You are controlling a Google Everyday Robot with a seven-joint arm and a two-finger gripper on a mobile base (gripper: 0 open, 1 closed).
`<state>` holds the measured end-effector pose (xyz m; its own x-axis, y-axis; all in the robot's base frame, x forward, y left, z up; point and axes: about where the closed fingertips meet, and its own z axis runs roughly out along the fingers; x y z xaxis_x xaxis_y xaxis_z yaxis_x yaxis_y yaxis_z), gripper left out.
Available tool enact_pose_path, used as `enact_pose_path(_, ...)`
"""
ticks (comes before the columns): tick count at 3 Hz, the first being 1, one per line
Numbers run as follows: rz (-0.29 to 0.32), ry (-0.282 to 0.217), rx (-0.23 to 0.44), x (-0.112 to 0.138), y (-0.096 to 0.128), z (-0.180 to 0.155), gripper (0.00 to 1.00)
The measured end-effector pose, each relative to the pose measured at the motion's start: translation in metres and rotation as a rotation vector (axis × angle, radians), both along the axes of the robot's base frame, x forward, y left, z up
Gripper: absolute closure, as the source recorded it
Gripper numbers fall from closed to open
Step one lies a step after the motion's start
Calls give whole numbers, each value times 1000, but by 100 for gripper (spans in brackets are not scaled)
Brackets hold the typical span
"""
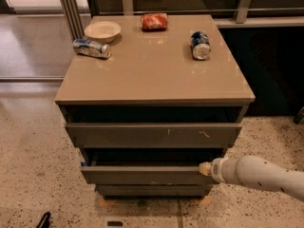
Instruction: Open middle drawer
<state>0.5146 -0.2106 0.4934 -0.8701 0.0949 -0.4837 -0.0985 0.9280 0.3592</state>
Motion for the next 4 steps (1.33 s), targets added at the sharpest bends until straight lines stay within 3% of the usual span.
enact_pose_path(1,-41,-73,-29,16,-3,-4,100)
enact_pose_path(2,-94,-176,-49,42,-12,5,100)
enact_pose_path(3,-136,-212,-52,61,-22,6,100)
enact_pose_path(4,-179,-169,-46,80,-32,-5,100)
